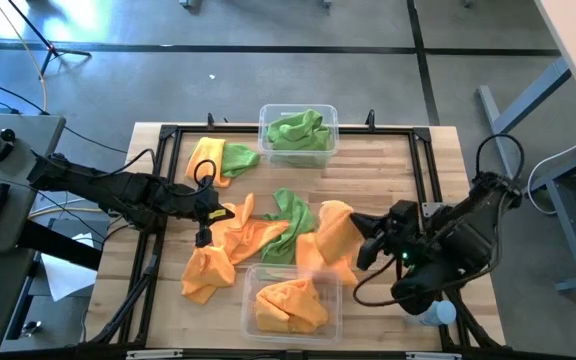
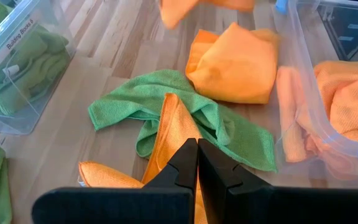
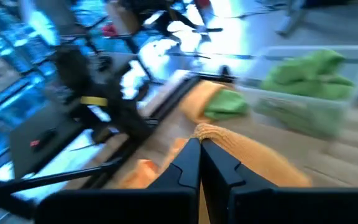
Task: Sort microfiber towel by color & place in baskets
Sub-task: Put the yellow towel into the bottom transparent bin
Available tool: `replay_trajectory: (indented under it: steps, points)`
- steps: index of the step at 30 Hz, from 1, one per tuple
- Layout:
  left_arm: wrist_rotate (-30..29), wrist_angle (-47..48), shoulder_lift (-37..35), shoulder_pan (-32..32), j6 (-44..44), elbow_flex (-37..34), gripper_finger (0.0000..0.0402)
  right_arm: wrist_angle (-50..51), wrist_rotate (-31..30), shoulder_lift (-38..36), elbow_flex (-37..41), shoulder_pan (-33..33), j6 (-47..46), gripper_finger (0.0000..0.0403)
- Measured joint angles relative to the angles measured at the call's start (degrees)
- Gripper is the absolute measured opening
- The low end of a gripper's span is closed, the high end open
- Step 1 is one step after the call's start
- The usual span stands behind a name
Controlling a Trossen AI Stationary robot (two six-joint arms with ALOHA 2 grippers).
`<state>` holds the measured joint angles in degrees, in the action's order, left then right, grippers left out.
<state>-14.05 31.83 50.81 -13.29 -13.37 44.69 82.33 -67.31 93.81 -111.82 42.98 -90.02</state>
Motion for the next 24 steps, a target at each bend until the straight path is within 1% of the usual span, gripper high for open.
replay_trajectory:
  steps: [4, 10, 12, 15, 18, 21, 24]
  points:
    - [0.0, 0.0, 0.0, 0.0, 0.0, 0.0, 0.0000, -13.2, 0.0, 2.1, -4.9, 0.0, 16.9, 0.0000]
    - [0.0, 0.3, 0.0, 0.0, 0.0, 0.0, 0.0000, -38.0, 0.1, 5.4, -9.8, 0.2, 43.3, 0.0000]
    - [0.0, 0.3, 0.0, 0.0, 0.0, 0.0, 0.0000, -46.1, 1.0, 6.6, -10.8, 0.6, 50.6, 0.0000]
    - [0.0, 0.5, 0.0, 0.0, 0.1, 0.0, 0.0000, -56.2, 2.2, 8.6, -12.1, 1.4, 58.8, 0.0000]
    - [0.0, 0.5, 0.0, 0.0, 0.1, 0.0, 0.0000, -60.5, 2.6, 10.5, -12.4, 2.1, 60.9, 0.0000]
    - [0.0, 0.5, 0.0, 0.0, 0.0, 0.0, 0.0000, -59.9, 2.9, 12.9, -12.4, 2.2, 57.5, 0.0000]
    - [0.0, 0.5, 0.0, 0.0, -0.6, 0.0, 0.0000, -56.7, 4.0, 15.6, -12.4, 2.2, 52.5, 0.0000]
